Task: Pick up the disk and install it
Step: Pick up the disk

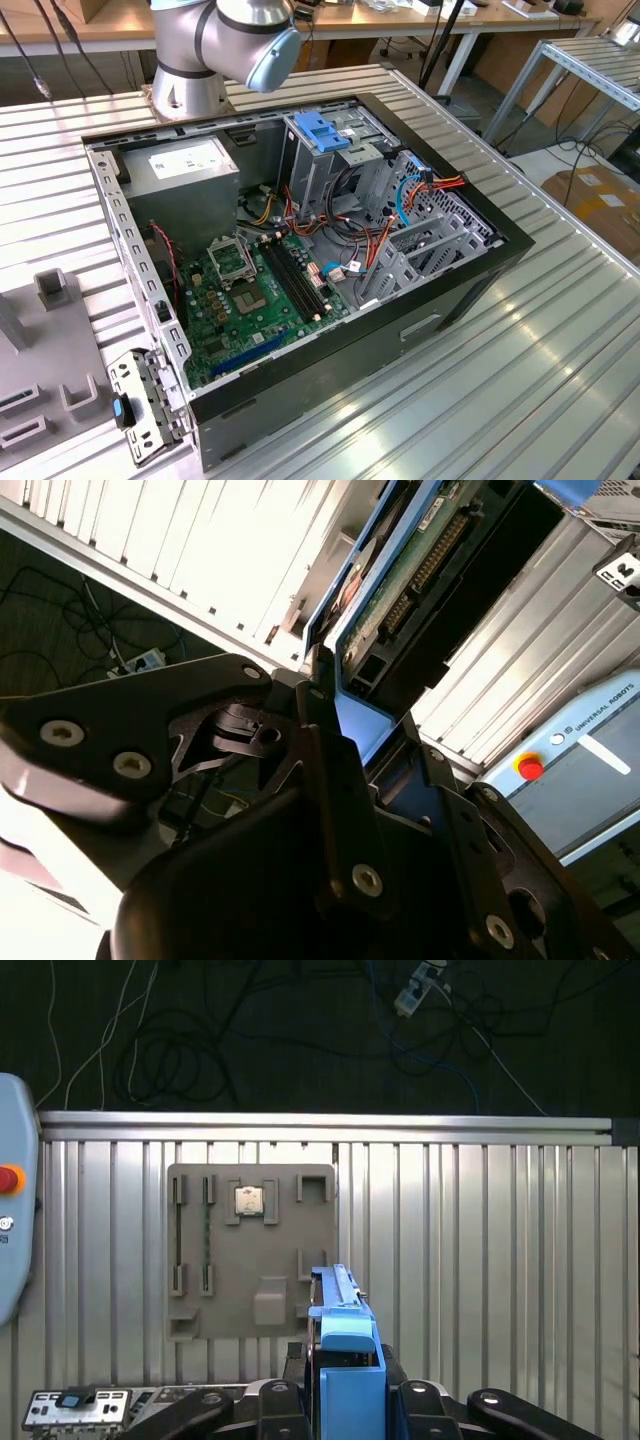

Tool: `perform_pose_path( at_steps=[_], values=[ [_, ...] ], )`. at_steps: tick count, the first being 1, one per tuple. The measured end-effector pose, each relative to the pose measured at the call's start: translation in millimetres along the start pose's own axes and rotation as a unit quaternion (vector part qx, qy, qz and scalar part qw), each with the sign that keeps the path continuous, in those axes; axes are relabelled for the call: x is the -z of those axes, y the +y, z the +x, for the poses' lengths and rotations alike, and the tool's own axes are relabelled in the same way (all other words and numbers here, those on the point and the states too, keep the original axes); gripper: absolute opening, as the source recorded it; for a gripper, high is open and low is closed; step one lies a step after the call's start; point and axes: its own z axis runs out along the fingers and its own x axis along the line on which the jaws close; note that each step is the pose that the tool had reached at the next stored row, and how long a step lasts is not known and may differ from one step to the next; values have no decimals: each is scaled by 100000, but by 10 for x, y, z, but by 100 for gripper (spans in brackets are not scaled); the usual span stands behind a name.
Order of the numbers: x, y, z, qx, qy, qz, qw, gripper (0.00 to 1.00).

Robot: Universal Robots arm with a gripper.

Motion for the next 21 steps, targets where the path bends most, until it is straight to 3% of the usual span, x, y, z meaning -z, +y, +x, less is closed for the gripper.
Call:
perform_pose_path(
  at_steps=[8, 14, 21],
  values=[
    [1, -83, 1, 2, 4, -4, 100000, 37],
    [2, -181, 5, 1, 2, 0, 100000, 37],
    [6, -247, 160, -1, 1, -1, 100000, 37]
  ],
)
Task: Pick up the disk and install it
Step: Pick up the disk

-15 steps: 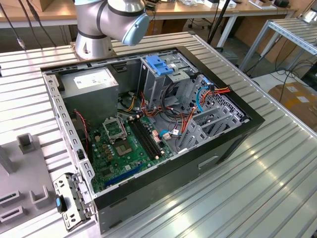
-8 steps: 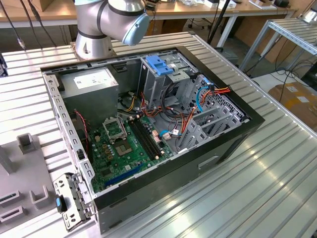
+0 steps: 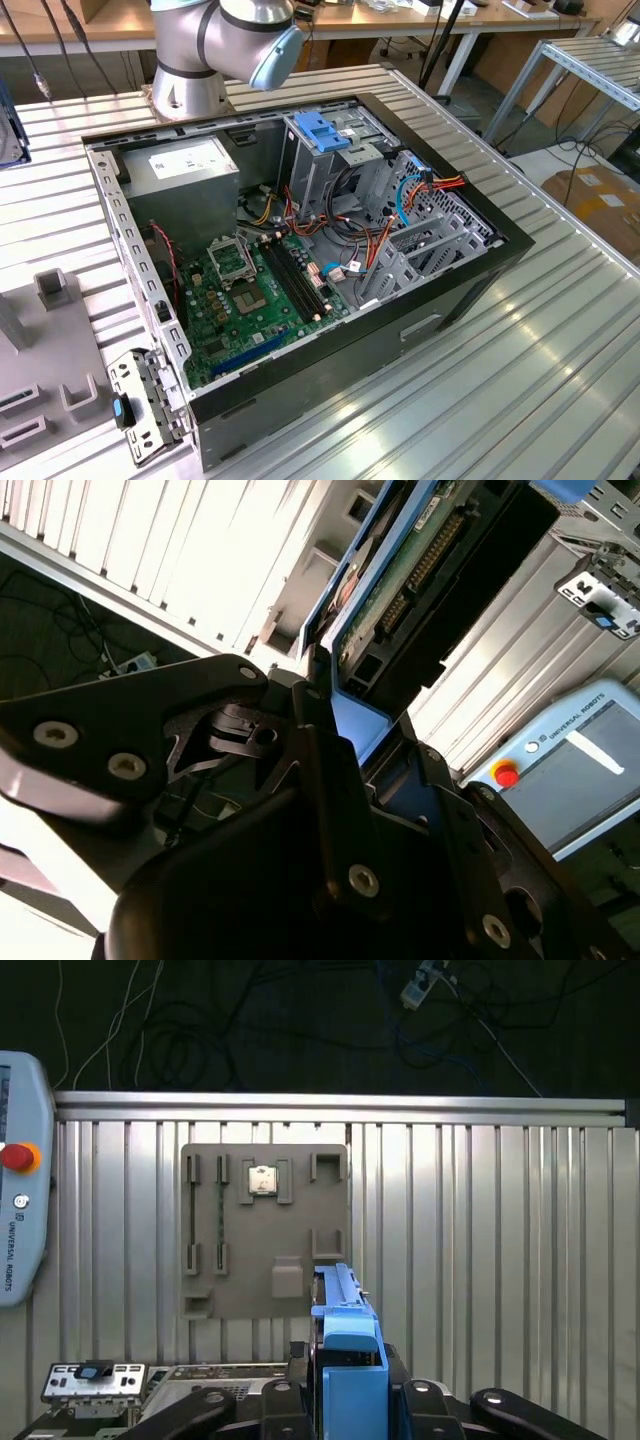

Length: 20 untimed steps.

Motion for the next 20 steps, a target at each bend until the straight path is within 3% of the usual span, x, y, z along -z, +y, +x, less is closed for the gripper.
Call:
perform_pose_path(
  at_steps=[5, 20],
  values=[
    [0, -71, 40, 2, -1, 2, 100000, 37],
    [4, -322, 47, 3, 3, -3, 100000, 37]
  ],
)
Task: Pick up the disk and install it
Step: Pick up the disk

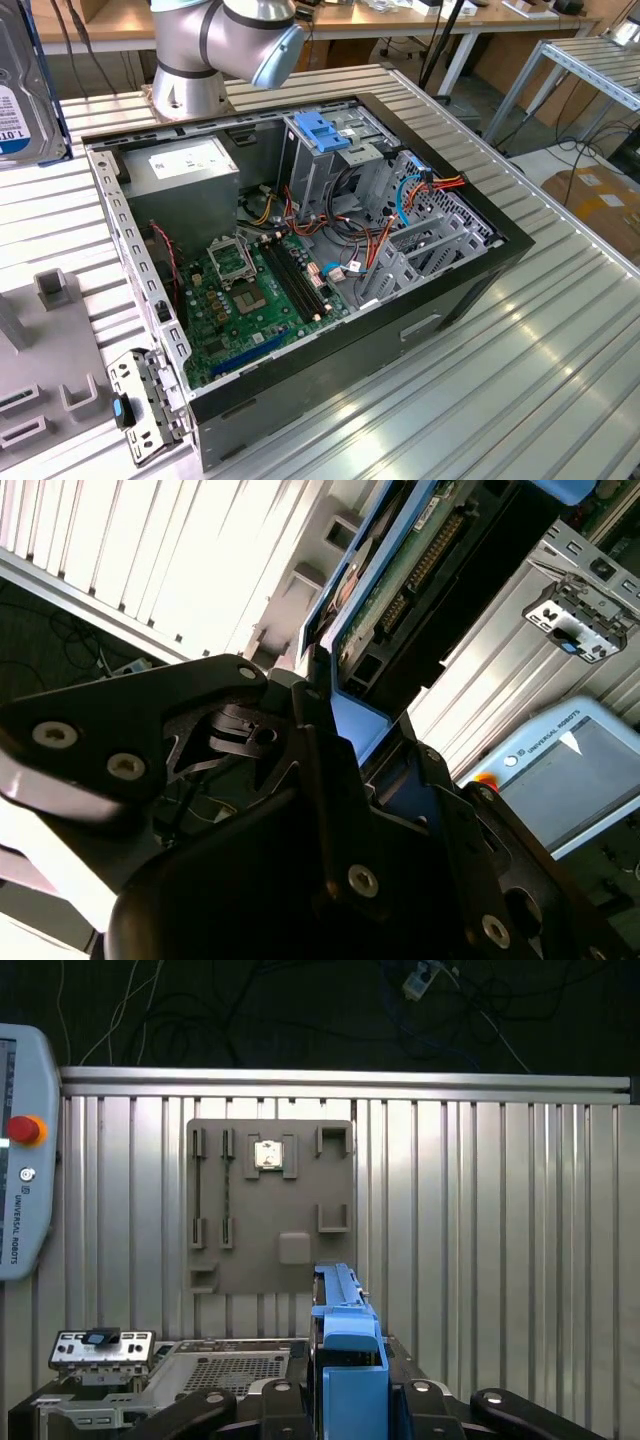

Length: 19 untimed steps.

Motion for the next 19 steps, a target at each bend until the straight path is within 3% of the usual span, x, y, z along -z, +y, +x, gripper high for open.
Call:
perform_pose_path(
  at_steps=[19],
  values=[
    [5, -322, 13, -3, 0, 0, 100000, 37]
  ],
)
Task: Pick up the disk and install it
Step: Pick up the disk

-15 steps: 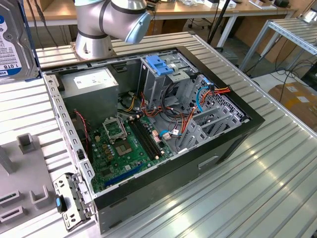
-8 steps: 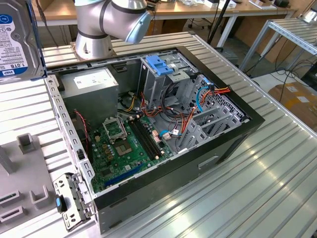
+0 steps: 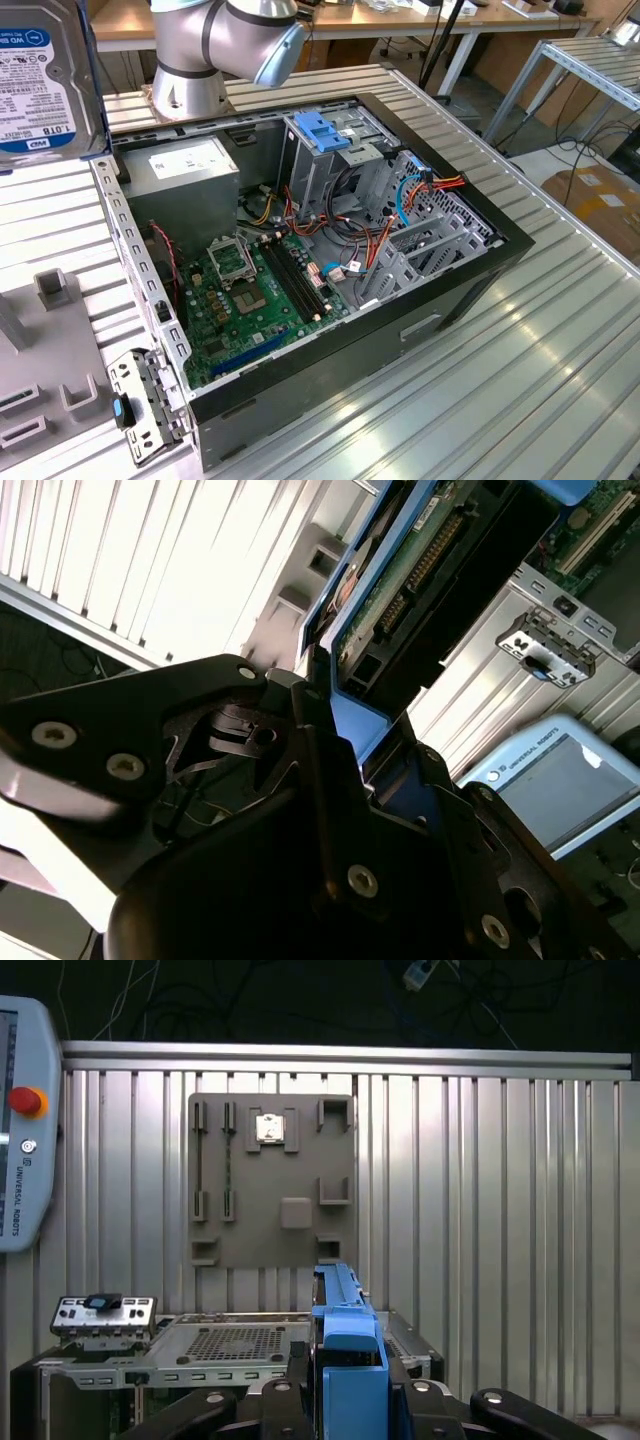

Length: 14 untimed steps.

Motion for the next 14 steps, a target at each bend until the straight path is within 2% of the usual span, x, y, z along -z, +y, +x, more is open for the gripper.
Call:
perform_pose_path(
  at_steps=[14],
  values=[
    [2, -195, 10, 1, -3, 2, 100000, 37]
  ],
)
